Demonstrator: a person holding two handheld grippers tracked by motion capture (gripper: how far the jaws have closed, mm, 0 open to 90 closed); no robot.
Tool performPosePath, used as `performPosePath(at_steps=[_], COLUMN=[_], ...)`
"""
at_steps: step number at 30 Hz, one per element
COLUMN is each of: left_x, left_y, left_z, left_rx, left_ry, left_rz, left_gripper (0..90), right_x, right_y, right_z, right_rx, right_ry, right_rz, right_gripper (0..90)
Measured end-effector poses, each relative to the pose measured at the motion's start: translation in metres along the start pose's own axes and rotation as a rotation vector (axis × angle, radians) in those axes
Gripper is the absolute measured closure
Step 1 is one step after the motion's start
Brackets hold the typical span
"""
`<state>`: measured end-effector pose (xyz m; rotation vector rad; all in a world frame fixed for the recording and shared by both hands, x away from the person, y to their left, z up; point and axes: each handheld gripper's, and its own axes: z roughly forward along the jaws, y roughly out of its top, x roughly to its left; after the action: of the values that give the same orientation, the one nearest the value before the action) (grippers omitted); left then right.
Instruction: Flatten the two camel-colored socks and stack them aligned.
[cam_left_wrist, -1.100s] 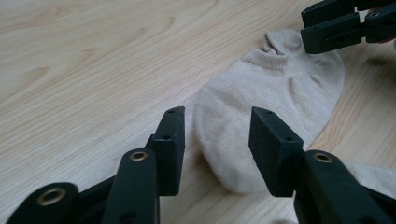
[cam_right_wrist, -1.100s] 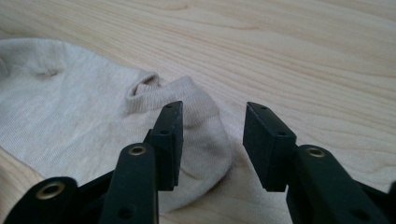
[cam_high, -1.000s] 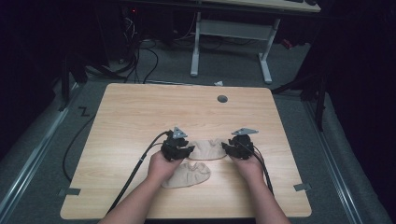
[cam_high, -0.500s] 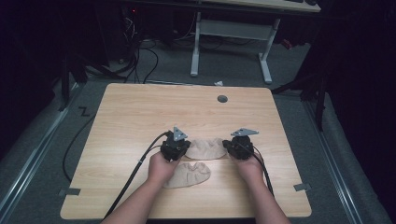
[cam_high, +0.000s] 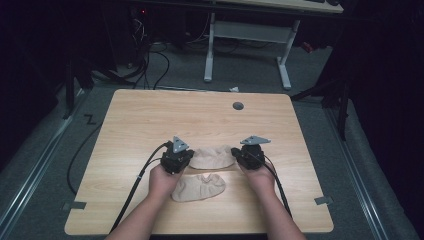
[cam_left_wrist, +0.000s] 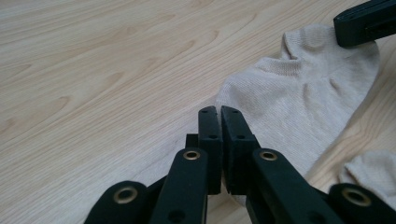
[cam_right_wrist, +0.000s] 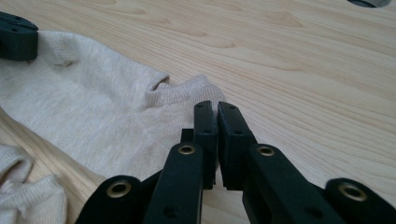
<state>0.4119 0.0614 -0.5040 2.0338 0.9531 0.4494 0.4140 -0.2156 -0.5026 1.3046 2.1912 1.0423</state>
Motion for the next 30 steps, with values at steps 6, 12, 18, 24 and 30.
performPosePath(at_steps=[6,12,18,24,30], left_x=[0.009,0.009,0.001,-0.005,-0.009], left_y=[-0.007,-0.014,-0.021,-0.021,-0.025], left_z=[-0.013,-0.031,-0.049,-0.063,-0.076], left_rx=[-0.013,-0.024,-0.038,-0.050,-0.057], left_ry=[0.011,0.013,0.014,0.008,-0.005], left_rz=[-0.018,-0.026,-0.001,0.022,0.011], left_gripper=[87.5,87.4,87.4,87.5,87.4], right_x=[0.011,0.019,0.030,0.038,0.048], right_y=[0.005,0.009,0.010,0.011,0.011], right_z=[0.008,0.004,-0.005,-0.016,-0.024], right_rx=[-0.002,-0.011,-0.024,-0.047,-0.062], right_ry=[0.014,0.036,0.047,0.053,0.069], right_rz=[-0.022,-0.028,-0.067,-0.082,-0.101], right_gripper=[87.3,87.3,87.3,87.3,87.3])
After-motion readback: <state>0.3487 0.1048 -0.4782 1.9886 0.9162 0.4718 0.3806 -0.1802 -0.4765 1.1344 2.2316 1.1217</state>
